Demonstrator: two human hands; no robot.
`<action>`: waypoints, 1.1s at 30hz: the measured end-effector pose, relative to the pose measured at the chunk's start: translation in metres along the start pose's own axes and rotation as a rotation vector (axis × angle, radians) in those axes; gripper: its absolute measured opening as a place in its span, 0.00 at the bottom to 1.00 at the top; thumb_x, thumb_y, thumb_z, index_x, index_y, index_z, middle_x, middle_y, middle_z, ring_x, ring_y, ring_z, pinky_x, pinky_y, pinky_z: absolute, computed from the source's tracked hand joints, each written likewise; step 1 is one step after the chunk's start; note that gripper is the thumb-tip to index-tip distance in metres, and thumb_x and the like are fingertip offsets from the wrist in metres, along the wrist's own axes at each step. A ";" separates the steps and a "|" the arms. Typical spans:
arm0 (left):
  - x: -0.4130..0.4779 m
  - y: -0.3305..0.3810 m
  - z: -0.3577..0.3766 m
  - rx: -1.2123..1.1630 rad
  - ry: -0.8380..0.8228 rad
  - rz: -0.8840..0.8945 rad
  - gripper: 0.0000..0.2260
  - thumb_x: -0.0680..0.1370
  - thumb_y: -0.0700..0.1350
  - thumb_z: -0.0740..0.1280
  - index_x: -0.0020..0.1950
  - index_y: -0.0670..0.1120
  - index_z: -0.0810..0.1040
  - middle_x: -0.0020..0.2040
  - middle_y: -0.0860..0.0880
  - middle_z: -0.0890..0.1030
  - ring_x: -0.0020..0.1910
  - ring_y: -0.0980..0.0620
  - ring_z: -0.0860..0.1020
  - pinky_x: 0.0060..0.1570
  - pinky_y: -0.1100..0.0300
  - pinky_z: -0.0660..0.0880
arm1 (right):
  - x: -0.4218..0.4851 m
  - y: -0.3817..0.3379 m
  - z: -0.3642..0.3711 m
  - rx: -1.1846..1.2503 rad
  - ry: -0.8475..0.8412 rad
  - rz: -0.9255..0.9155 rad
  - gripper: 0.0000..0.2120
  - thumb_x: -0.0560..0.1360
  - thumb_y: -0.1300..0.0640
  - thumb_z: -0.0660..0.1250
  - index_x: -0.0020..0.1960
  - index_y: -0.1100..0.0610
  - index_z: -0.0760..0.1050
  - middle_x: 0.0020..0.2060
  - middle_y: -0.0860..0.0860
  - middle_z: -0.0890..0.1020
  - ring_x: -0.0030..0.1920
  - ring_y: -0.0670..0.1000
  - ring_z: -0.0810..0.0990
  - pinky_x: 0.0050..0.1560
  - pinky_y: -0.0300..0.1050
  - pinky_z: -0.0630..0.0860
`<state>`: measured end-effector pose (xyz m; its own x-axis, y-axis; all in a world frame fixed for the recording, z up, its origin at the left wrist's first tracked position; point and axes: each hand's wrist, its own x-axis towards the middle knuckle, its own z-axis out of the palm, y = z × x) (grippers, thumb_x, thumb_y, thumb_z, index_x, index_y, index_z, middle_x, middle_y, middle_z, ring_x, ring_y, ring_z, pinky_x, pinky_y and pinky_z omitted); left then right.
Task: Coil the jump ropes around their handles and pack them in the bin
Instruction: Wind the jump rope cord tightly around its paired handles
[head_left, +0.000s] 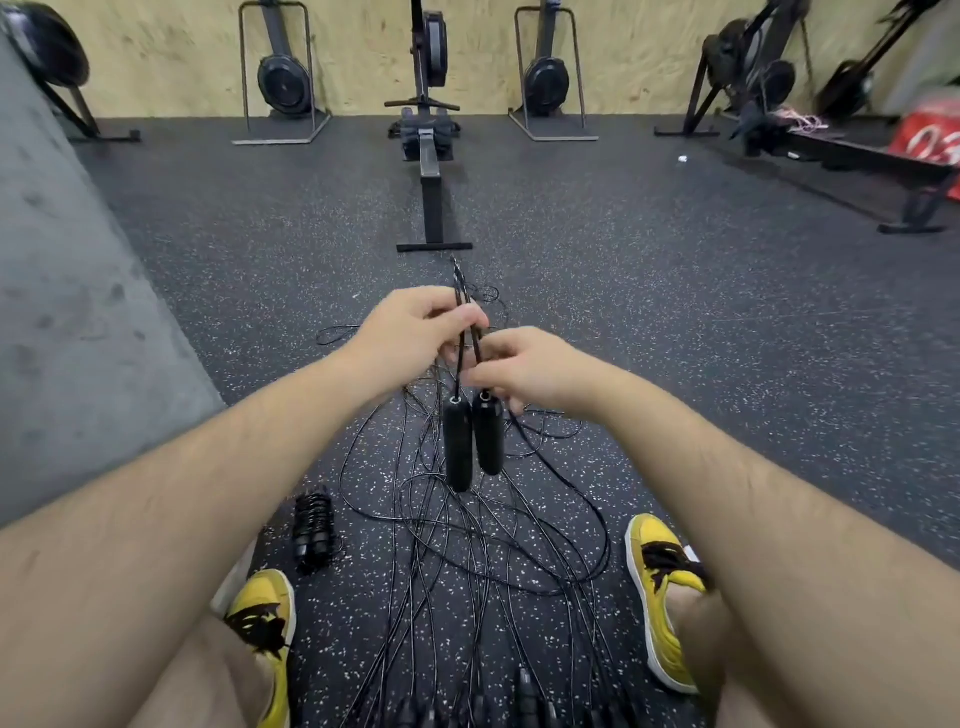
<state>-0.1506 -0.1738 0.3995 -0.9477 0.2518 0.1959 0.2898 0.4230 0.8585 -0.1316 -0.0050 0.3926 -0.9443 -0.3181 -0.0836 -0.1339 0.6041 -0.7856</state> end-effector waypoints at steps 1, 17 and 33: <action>0.000 0.000 -0.002 -0.038 -0.004 -0.002 0.08 0.82 0.44 0.67 0.45 0.48 0.84 0.38 0.45 0.82 0.33 0.53 0.76 0.41 0.59 0.75 | 0.001 0.003 0.004 0.007 0.017 -0.014 0.09 0.76 0.53 0.70 0.43 0.59 0.78 0.32 0.49 0.73 0.29 0.47 0.72 0.32 0.42 0.73; -0.022 -0.022 0.005 -0.193 -0.345 -0.113 0.13 0.73 0.49 0.74 0.57 0.50 0.81 0.57 0.46 0.85 0.60 0.47 0.82 0.70 0.51 0.71 | 0.015 -0.019 -0.001 0.415 0.140 -0.131 0.13 0.80 0.55 0.67 0.48 0.65 0.82 0.26 0.51 0.70 0.26 0.47 0.67 0.26 0.37 0.64; 0.002 -0.002 0.012 -0.490 0.161 -0.255 0.10 0.81 0.50 0.68 0.48 0.44 0.81 0.42 0.44 0.84 0.41 0.48 0.81 0.47 0.54 0.79 | -0.027 -0.017 0.029 -0.362 0.164 0.033 0.62 0.58 0.32 0.77 0.79 0.51 0.47 0.71 0.52 0.66 0.70 0.56 0.69 0.66 0.56 0.71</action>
<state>-0.1514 -0.1641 0.3927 -0.9990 0.0432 -0.0094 -0.0098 -0.0096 0.9999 -0.0948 -0.0283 0.3906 -0.9814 -0.1910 0.0170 -0.1724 0.8400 -0.5144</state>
